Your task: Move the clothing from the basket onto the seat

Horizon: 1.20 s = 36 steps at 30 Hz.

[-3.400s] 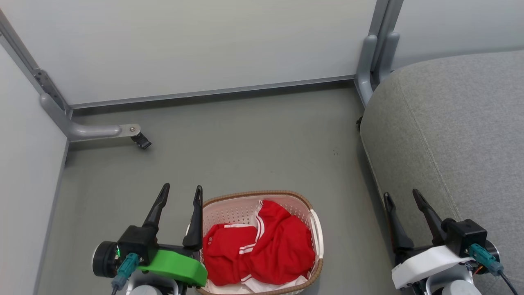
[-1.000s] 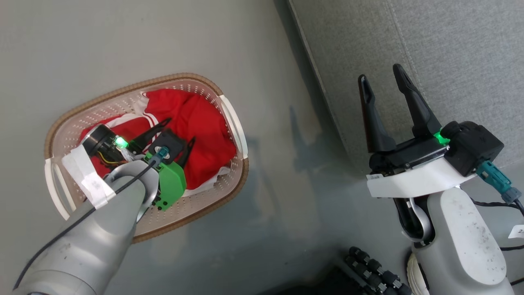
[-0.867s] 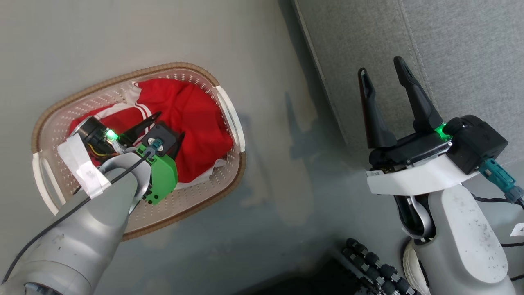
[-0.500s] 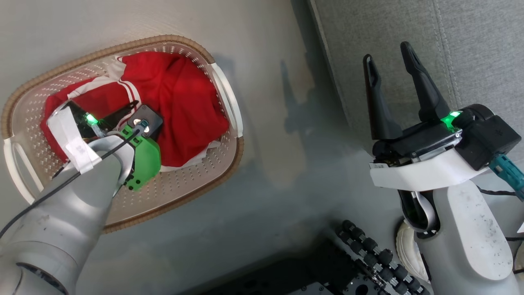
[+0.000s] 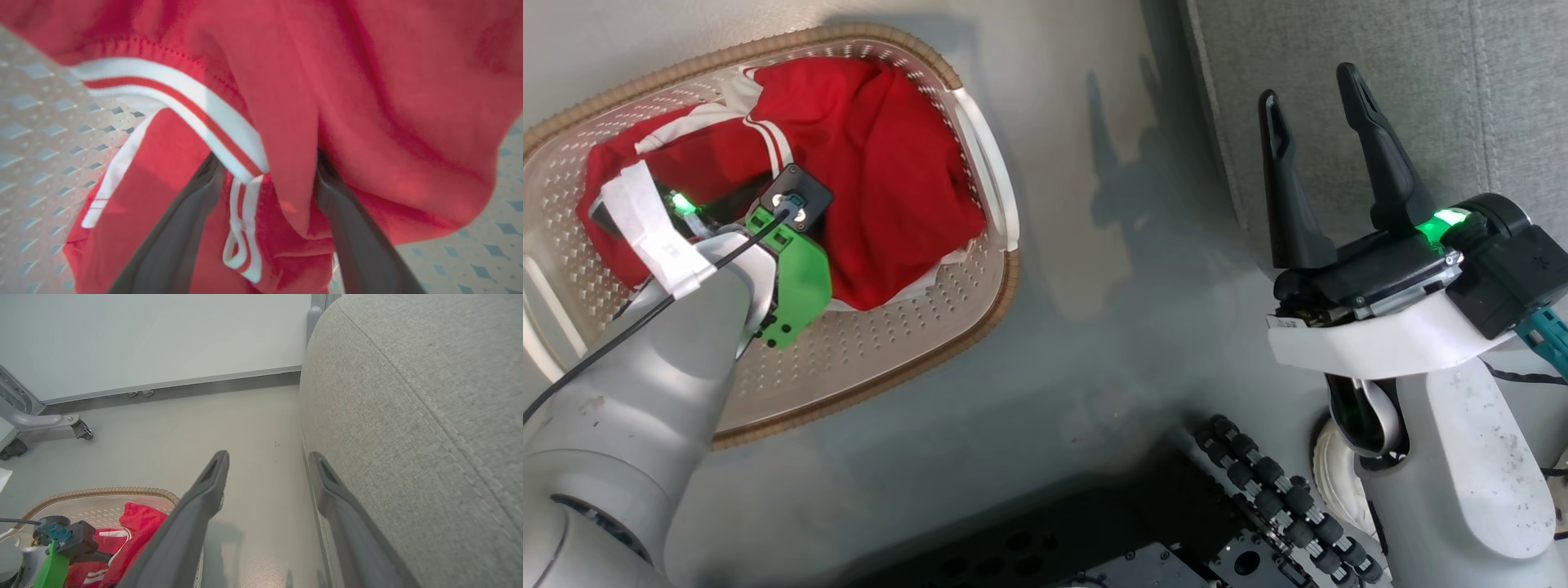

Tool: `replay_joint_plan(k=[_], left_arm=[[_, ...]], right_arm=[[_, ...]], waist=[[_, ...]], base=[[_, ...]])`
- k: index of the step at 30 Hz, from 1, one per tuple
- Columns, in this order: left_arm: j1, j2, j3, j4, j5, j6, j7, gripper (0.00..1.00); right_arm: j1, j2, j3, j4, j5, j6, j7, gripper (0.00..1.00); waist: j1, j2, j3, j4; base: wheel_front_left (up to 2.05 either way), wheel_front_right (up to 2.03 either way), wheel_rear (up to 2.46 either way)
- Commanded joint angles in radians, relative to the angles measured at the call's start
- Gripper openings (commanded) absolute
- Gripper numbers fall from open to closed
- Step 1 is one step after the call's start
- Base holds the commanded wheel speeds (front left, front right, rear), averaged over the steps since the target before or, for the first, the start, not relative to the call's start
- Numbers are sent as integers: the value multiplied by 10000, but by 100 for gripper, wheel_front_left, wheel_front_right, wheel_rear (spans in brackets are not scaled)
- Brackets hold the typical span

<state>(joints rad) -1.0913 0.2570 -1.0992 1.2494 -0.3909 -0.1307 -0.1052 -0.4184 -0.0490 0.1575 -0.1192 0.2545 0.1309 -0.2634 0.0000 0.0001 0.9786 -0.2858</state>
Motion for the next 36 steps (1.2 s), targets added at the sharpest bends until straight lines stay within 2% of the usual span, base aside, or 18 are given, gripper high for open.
replay_joint_plan(k=[1,2,3,16,29,33,36], left_arm=[[-119,-63,-38,-7,-242,4,52,73],[-95,-106,-74,-72,-349,4,32,5],[-144,-99,-179,-101,-348,4,-22,0],[29,-358,-1060,-502,-1363,4,-867,0],[1216,-622,-1602,-1692,-2453,4,-1606,0],[1575,-566,-1399,-2375,-2626,4,-1611,0],[2070,-441,-786,-3219,-2553,4,-1608,0]], right_arm=[[-28,-26,-20,-39,-66,-3,-21,100],[-41,-26,-15,-39,-85,-3,-21,100],[-58,-26,-12,-39,-102,-3,-21,100],[-89,-27,36,261,-256,-3,-21,100],[589,-29,-161,1182,-621,-3,-21,100],[848,-32,-238,1484,-762,-3,-21,100],[1147,-34,-320,1726,-863,-3,-21,100]], waist=[[0,-1,46,62],[0,-1,47,84],[0,-1,45,103],[0,-1,-813,507],[0,-1,-3245,1338],[0,-1,-3996,1622],[0,-1,-4700,1913]], base=[[0,0,0],[0,0,0],[0,0,0],[0,0,0],[0,0,0],[0,0,0],[0,0,0]])
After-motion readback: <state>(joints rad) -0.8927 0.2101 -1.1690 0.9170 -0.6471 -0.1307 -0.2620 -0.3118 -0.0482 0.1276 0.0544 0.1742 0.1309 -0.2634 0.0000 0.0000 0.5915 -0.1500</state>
